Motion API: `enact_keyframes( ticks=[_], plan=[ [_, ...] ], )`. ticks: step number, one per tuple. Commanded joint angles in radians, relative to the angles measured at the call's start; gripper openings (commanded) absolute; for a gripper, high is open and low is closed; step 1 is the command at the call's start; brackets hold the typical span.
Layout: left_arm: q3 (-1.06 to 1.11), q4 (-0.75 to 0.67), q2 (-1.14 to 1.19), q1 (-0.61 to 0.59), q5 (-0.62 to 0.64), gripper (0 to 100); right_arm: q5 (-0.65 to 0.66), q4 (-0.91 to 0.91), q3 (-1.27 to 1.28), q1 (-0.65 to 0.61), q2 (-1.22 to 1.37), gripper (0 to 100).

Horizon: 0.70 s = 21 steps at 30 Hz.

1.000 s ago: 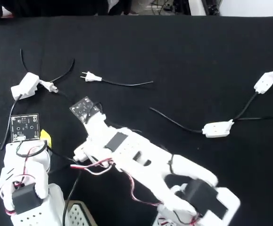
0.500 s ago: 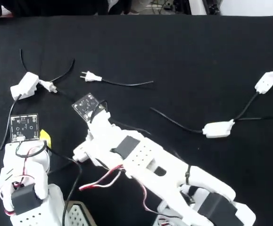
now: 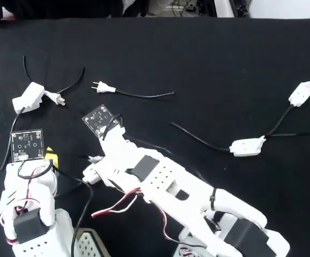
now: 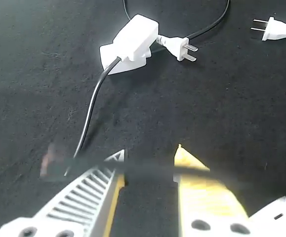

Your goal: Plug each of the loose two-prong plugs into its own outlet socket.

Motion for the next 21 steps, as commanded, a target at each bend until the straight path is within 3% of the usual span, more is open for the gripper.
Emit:
enact_keyframes(
  ticks=[1, 6, 13, 21],
  plan=[
    [-0.008, -0.011, -0.002, -0.001, 0.006, 17, 0.003, -0.038, 0.002, -0.011, -0.031, 2.7],
    [-0.008, -0.011, -0.002, -0.001, 0.006, 17, 0.003, -0.035, 0.004, -0.006, -0.033, 4.5],
    [-0.008, -0.011, -0.002, -0.001, 0.006, 17, 0.009, 0.054, -0.024, -0.008, -0.041, 22.4],
    [-0.008, -0.011, -0.002, -0.001, 0.006, 17, 0.011, 0.204, -0.093, -0.044, -0.041, 23.3]
  ],
)
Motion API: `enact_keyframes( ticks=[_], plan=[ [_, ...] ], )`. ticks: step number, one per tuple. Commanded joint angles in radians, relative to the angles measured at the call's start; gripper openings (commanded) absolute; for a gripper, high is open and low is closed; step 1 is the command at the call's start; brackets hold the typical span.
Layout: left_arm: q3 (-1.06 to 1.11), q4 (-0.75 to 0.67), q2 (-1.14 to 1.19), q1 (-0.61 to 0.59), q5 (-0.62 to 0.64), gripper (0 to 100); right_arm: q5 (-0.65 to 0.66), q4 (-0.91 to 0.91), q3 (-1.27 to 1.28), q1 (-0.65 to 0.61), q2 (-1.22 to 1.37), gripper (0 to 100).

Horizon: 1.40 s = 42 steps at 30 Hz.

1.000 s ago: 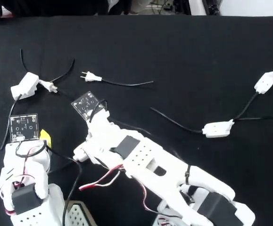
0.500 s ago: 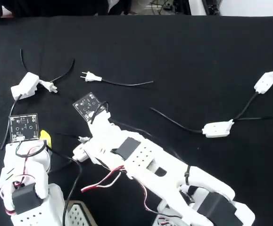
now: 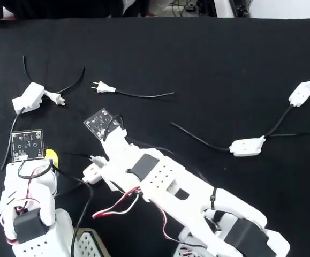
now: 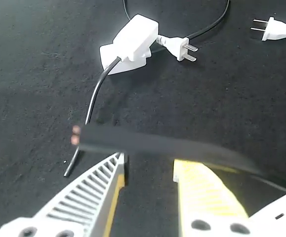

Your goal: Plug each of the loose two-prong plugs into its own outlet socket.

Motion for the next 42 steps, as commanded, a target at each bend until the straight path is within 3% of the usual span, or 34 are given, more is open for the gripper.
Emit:
enact_keyframes(
  ticks=[1, 7, 13, 16, 21, 26, 29, 42],
  plan=[
    [-0.008, -0.011, -0.002, -0.002, 0.006, 17, 0.011, 0.017, -0.053, -0.054, -0.038, 23.3],
    [-0.01, -0.011, -0.002, -0.007, 0.006, 17, 0.012, -0.006, -0.053, -0.109, -0.035, 23.3],
    [-0.01, -0.009, -0.002, -0.008, 0.006, 17, 0.02, -0.275, 0.073, -0.109, -0.038, 23.3],
    [-0.01, -0.009, -0.002, -0.007, 0.006, 17, 0.094, -0.358, 0.107, -0.109, -0.035, 23.3],
    [-0.01, -0.009, -0.002, -0.007, 0.006, 17, 0.103, -0.367, 0.104, -0.074, -0.031, 21.1],
    [-0.01, -0.009, -0.002, -0.007, 0.006, 17, 0.103, -0.361, 0.077, -0.025, -0.031, 0.8],
    [-0.01, -0.009, -0.002, -0.007, 0.006, 17, 0.103, -0.361, 0.082, -0.023, -0.031, 5.1],
    [-0.01, -0.009, -0.002, -0.005, 0.006, 17, 0.068, -0.295, 0.082, 0.008, -0.03, 1.2]
  ],
)
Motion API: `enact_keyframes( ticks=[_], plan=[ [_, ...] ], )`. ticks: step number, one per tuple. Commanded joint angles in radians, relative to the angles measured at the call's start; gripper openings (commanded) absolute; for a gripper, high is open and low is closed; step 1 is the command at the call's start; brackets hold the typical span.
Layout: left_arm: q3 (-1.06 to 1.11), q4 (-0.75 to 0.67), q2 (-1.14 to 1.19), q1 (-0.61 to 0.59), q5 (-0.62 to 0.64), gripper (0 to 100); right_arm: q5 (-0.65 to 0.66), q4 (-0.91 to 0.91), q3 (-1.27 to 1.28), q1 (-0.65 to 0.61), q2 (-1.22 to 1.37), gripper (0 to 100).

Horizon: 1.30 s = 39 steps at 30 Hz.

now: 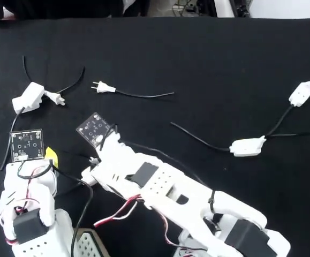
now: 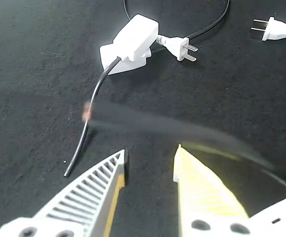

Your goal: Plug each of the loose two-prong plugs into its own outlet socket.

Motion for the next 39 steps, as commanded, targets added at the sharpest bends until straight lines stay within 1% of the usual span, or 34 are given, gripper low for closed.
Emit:
enact_keyframes(
  ticks=[1, 5, 7, 12, 18, 20, 22, 26, 34, 36, 39],
  plan=[
    [-0.01, -0.009, -0.002, -0.005, 0.006, 17, -0.015, 0.051, -0.035, 0.028, -0.028, 1.2],
    [-0.01, -0.009, -0.002, -0.004, 0.006, 17, -0.043, 0.109, -0.031, 0.028, -0.028, 1.2],
    [-0.01, -0.009, -0.002, -0.004, 0.006, 17, -0.068, 0.117, -0.027, 0.026, -0.028, 1.2],
    [-0.01, -0.009, -0.002, -0.002, 0.006, 17, -0.072, 0.124, -0.027, 0.025, -0.022, 1.2],
    [-0.01, -0.009, -0.002, -0.002, 0.006, 17, -0.071, 0.084, -0.062, 0.025, 0.087, 1.2],
    [-0.01, -0.009, -0.002, -0.002, 0.006, 17, -0.068, 0.11, -0.091, 0.025, 0.11, 1.5],
    [-0.01, -0.009, -0.002, -0.002, 0.006, 17, -0.068, 0.175, -0.12, 0.021, 0.108, 5.1],
    [-0.01, -0.009, -0.002, -0.002, 0.006, 17, -0.072, 0.261, -0.162, -0.026, 0.108, 16.9],
    [-0.01, -0.011, -0.002, -0.002, 0.006, 17, -0.075, 0.256, -0.194, -0.051, 0.108, 15.9],
    [-0.01, -0.011, -0.002, -0.004, 0.006, 17, -0.1, 0.218, -0.191, -0.051, 0.108, 15.9],
    [-0.01, -0.011, -0.002, -0.004, 0.006, 17, -0.109, 0.109, -0.165, -0.051, 0.117, 15.9]
  ],
)
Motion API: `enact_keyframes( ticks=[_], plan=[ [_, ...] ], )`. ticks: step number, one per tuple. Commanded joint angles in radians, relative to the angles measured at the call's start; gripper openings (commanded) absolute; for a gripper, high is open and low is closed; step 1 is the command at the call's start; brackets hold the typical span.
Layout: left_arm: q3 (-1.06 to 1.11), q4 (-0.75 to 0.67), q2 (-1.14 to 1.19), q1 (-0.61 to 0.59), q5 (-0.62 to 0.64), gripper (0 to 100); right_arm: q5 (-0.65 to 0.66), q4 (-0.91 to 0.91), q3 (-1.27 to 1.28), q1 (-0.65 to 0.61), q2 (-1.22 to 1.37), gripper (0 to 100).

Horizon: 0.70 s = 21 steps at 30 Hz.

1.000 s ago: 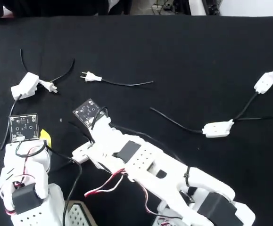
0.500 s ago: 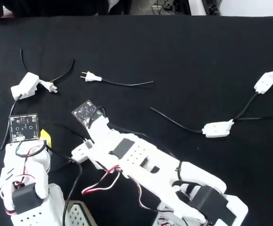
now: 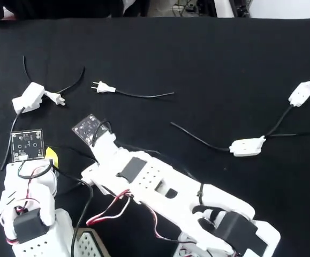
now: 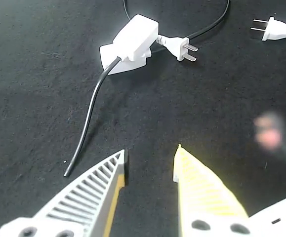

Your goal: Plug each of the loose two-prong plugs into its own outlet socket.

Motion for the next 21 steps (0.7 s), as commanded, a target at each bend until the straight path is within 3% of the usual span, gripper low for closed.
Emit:
enact_keyframes(
  ticks=[1, 6, 14, 21],
  plan=[
    [-0.01, -0.011, -0.002, -0.004, 0.006, 17, -0.014, -0.132, -0.004, -0.009, 0.001, 15.7],
    [-0.01, -0.011, -0.002, -0.002, 0.006, 17, -0.014, -0.267, 0.071, -0.003, 0.001, 15.5],
    [-0.01, -0.011, -0.002, -0.002, 0.006, 17, -0.008, -0.187, 0.073, 0.071, 0.001, 1.9],
    [-0.01, -0.011, -0.002, -0.002, 0.006, 17, -0.006, -0.158, 0.071, 0.089, -0.002, 1.2]
  ],
)
